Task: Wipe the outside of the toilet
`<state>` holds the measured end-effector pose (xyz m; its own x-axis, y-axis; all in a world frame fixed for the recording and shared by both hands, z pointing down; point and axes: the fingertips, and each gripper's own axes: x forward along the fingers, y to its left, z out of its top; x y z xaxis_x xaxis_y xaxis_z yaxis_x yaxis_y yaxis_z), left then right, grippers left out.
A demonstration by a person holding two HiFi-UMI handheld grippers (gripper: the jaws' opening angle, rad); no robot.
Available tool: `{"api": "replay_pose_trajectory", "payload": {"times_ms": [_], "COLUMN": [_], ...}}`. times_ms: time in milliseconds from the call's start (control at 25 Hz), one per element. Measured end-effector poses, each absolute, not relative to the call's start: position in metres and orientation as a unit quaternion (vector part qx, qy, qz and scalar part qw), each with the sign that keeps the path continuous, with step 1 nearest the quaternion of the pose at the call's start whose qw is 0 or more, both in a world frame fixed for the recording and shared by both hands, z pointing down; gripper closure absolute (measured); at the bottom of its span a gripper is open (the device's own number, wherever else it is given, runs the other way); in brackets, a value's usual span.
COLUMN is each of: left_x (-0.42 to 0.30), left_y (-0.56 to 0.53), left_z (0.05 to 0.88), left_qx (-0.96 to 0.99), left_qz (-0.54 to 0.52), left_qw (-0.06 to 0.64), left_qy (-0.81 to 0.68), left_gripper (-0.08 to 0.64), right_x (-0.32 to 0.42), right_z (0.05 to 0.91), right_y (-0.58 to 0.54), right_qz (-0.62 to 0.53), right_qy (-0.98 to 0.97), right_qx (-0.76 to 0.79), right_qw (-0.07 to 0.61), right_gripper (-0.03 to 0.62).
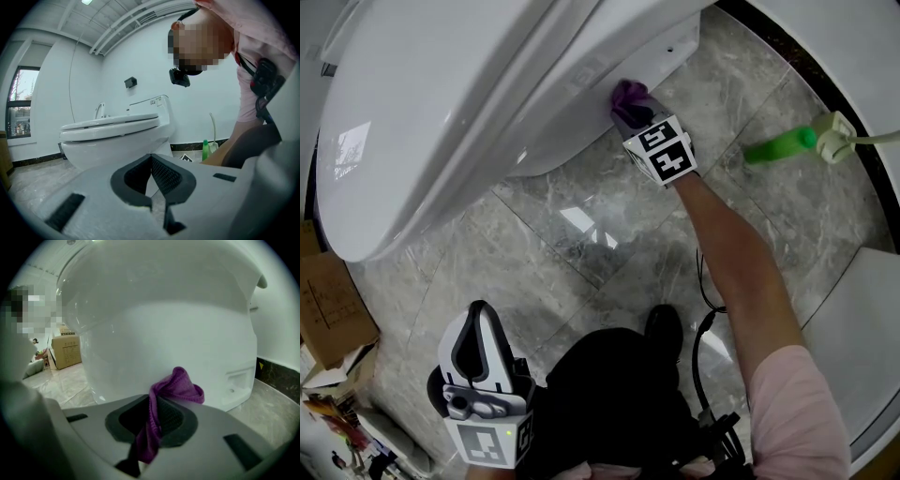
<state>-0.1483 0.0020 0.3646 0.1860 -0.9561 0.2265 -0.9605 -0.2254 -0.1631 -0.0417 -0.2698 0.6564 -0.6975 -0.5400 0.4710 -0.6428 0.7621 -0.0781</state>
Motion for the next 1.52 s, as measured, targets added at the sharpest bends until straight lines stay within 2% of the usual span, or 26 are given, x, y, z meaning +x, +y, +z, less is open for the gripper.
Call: {"api": "replay_pose_trajectory", "payload": {"times_ms": [760, 1520], "left_x": [-0.15, -0.19], "left_y": [0.014, 0.043], "left_z": [0.349, 0.341], "left_qx": [0.767, 0.747], "left_qz": [0.112, 0.104], "left_qw": [-0.005, -0.016], "left_qy": [-0.632, -0.656], "left_gripper": [0.552, 0.552], "right_x": [-0.097, -0.168], "right_z": [0.658, 0.663], "right_y": [-0.218, -0.162], "right_qz": [0.133, 0.13], "right_qy": [-0.929, -0.944], "right_qx": [0.274, 0.215], "right_qw": [0.211, 0.216], "right_gripper": [0.538, 0.538]}}
